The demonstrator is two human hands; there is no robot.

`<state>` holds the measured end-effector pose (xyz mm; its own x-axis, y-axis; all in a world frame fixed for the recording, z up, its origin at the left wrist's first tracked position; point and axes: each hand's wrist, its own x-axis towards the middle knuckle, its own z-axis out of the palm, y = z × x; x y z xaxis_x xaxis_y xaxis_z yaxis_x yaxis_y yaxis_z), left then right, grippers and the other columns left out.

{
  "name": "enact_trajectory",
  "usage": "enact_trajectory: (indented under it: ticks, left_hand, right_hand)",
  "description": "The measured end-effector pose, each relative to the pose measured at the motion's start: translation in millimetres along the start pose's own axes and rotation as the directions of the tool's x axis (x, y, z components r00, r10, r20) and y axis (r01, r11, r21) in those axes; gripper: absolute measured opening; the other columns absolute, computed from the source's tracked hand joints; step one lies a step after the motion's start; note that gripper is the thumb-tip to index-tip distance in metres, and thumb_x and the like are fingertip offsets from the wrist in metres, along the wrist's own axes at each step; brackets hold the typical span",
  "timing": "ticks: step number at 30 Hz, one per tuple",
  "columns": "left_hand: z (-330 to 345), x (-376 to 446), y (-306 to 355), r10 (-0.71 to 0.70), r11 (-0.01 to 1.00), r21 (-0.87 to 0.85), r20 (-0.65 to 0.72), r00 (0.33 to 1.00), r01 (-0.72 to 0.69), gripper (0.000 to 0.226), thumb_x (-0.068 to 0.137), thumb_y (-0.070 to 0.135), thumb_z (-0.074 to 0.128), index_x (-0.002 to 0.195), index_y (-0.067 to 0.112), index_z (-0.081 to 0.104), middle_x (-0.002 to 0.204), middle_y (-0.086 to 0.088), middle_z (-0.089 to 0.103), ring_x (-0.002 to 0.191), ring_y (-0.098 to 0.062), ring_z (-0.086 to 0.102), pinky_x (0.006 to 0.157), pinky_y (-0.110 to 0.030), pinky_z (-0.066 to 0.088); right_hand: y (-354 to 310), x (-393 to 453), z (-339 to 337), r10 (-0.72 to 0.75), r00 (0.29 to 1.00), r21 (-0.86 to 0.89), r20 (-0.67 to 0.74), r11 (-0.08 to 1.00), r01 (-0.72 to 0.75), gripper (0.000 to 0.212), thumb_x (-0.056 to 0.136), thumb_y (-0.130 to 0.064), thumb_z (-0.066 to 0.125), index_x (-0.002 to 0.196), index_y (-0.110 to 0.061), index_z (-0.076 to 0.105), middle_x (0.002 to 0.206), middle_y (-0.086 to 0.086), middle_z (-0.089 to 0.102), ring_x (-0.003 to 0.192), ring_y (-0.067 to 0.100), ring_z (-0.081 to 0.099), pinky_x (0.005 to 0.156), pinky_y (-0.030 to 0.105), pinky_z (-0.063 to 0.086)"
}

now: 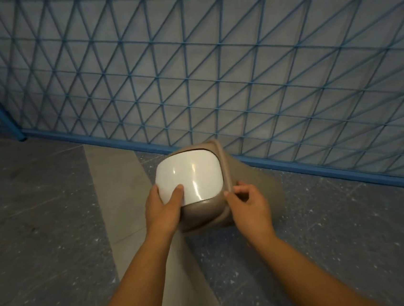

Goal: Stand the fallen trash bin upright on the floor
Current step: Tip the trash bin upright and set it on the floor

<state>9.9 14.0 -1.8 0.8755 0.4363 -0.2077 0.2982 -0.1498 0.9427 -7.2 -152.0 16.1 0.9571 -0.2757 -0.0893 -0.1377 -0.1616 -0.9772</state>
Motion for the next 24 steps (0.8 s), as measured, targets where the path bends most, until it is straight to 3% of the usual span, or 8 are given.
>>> enact_trajectory:
  ticks: [3,7,11,16,19,21,24]
  left_hand:
    - [9.7,-4.2,16.5,0.126,0.991,0.045,0.033,0.991,-0.128,0.073,0.084,0.046,0.057,0.147,0.023,0.029,0.152,-0.006,0.036,0.135,-0.028,0.039,0.109,-0.048,0.037]
    - [23.8,-10.4,34.4,0.285,0.955,0.067,0.052,0.957,-0.288,0.065,0.087,0.043,0.055,0.146,0.027,0.033,0.155,0.000,0.030,0.140,-0.023,0.032,0.112,-0.041,0.031]
    - [36.3,-16.9,48.2,0.390,0.912,0.103,0.074,0.918,-0.396,0.064,0.088,0.045,0.053,0.146,0.029,0.033,0.159,0.003,0.021,0.145,-0.018,0.021,0.118,-0.042,0.022]
    - [54.0,-29.3,59.4,0.449,0.865,0.167,0.165,0.878,-0.473,0.064,0.090,0.048,0.047,0.148,0.032,0.026,0.162,0.007,0.010,0.149,-0.014,0.002,0.120,-0.045,0.010]
    - [71.3,-35.8,66.9,0.451,0.829,0.248,0.235,0.861,-0.501,0.066,0.091,0.050,0.043,0.150,0.034,0.018,0.163,0.007,0.000,0.148,-0.015,-0.008,0.120,-0.046,0.003]
    - [84.7,-37.2,74.8,0.454,0.804,0.288,0.266,0.850,-0.520,0.066,0.091,0.050,0.043,0.149,0.033,0.018,0.163,0.004,0.000,0.149,-0.018,-0.007,0.120,-0.048,0.003]
    - [102.8,-35.2,85.7,0.465,0.765,0.328,0.317,0.827,-0.555,0.066,0.090,0.051,0.043,0.149,0.033,0.019,0.162,0.004,0.003,0.148,-0.020,-0.003,0.120,-0.047,0.003]
  right_hand:
    - [-3.9,6.4,-20.0,0.090,0.994,0.146,-0.054,0.986,-0.081,0.007,0.085,-0.020,0.064,0.091,-0.022,0.060,0.118,-0.004,0.058,0.100,0.013,0.058,0.082,0.026,0.047]
    - [-4.9,15.1,-40.1,0.178,0.980,0.268,-0.086,0.952,-0.150,0.008,0.085,-0.020,0.064,0.092,-0.017,0.063,0.103,0.009,0.067,0.087,0.015,0.062,0.069,0.025,0.050]
    - [-4.9,21.5,-50.2,0.283,0.956,0.380,-0.073,0.895,-0.235,0.015,0.085,-0.016,0.063,0.099,-0.010,0.064,0.101,0.016,0.068,0.092,0.025,0.063,0.090,0.046,0.053]
    - [-3.2,27.3,-67.4,0.359,0.932,0.501,-0.045,0.816,-0.289,0.023,0.088,-0.012,0.058,0.109,-0.002,0.062,0.094,0.014,0.067,0.082,0.020,0.063,0.093,0.049,0.051]
    - [-2.3,31.7,-80.1,0.411,0.911,0.567,-0.044,0.761,-0.316,0.010,0.090,-0.010,0.056,0.094,-0.005,0.064,0.087,0.011,0.066,0.079,0.019,0.062,0.091,0.048,0.051]
    - [-1.4,35.9,-88.6,0.435,0.900,0.590,-0.035,0.735,-0.333,0.011,0.090,-0.010,0.054,0.084,-0.009,0.062,0.085,0.010,0.065,0.080,0.020,0.062,0.089,0.047,0.052]
    - [3.6,43.3,-101.6,0.464,0.885,0.600,-0.021,0.714,-0.360,0.010,0.091,-0.012,0.054,0.092,-0.008,0.062,0.092,0.011,0.066,0.088,0.023,0.063,0.089,0.046,0.052]
